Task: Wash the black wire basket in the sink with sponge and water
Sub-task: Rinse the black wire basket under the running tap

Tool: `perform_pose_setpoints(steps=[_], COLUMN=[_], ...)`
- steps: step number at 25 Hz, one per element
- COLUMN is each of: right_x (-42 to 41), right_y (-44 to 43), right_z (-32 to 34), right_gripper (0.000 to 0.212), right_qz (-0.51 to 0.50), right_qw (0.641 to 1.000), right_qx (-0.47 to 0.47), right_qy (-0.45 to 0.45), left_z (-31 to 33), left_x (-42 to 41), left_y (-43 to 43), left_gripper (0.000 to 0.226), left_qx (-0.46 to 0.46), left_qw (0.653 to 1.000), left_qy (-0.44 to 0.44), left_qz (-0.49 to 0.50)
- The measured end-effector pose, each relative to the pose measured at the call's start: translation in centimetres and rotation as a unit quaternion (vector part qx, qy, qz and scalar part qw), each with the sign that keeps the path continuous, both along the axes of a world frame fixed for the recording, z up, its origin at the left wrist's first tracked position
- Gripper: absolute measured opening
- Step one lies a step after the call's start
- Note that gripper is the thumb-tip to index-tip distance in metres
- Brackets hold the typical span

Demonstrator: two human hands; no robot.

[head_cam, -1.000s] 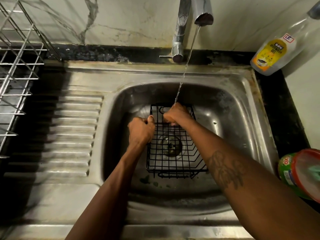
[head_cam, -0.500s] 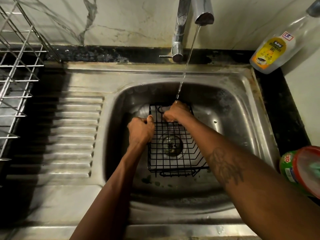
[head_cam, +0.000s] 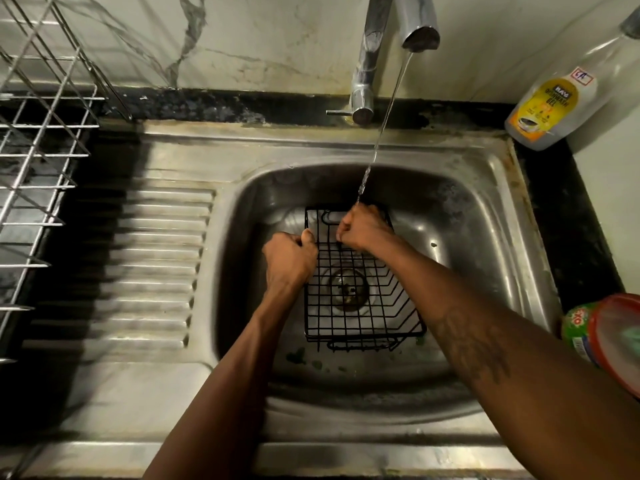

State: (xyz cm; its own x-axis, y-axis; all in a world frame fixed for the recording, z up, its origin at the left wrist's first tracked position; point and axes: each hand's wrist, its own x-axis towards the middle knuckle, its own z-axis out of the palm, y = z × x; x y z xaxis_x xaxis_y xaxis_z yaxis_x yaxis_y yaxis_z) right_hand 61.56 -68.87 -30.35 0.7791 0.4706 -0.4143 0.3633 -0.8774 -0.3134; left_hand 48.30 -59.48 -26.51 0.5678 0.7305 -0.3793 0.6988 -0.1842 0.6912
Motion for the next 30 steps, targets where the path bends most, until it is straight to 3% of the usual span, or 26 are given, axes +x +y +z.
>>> perform_pose_setpoints(steps=[2,6,8,12,14,16,19,21,23,25,28,30], right_x=[-0.2,-1.0,-0.8,-0.4,-0.2,-0.1,0.0,-0.1,0.0,0.3,0.3,-0.1], right_y=[-0.5,-2.1,-3.3,-4.2,-3.9,-3.4,-3.0,-3.0,-2.9,-2.5,-1.5,-1.2], right_z=[0.5,2.9,3.1,1.7,1.8,1.9,2.3,2.5,2.4,2.2,2.1,2.0], right_gripper=[0.003,0.022,0.03,0.022,0.024,0.024,0.027,0.031,0.033,0.03,0.032,0.028], right_qz=[0.034,0.055,0.023,-0.037,-0.057,-0.015,0.065,0.109,0.116,0.111,0.164,0.221], right_qw=[0.997,0.97,0.963,0.987,0.989,0.992,0.991,0.986,0.984,0.983,0.978,0.968], right_qx=[0.004,0.089,0.046,0.019,0.066,0.081,0.086,0.097,0.118,0.128,0.087,0.066], right_qy=[-0.067,-0.219,-0.265,-0.158,-0.121,-0.093,-0.085,-0.081,-0.069,-0.077,-0.098,-0.095], left_z=[0.2,0.1,0.1,0.5,0.6,0.7,1.3,0.9,-0.5,-1.3,-1.0,-0.4], left_x=[0.0,-0.3,-0.4,-1.3,-1.9,-2.0,-0.9,0.6,2.0,2.8,3.0,3.0], left_y=[-0.4,-0.3,-0.7,-1.9,-1.4,0.1,1.5,1.8,1.8,1.0,0.3,0.0], left_gripper=[0.051,0.051,0.051,0.054,0.056,0.057,0.045,0.043,0.04,0.023,0.011,0.019], left_qx=[0.007,0.034,0.026,0.045,0.136,0.248,0.35,0.325,0.221,0.163,0.148,0.13], left_qw=[1.0,0.998,0.998,0.996,0.989,0.965,0.932,0.934,0.941,0.922,0.932,0.944], left_qy=[0.003,-0.022,-0.041,-0.068,0.003,0.073,0.014,-0.01,-0.005,0.031,0.028,0.028], left_qz=[0.006,0.044,0.047,-0.02,-0.056,-0.05,-0.092,-0.15,-0.257,-0.349,-0.33,-0.302])
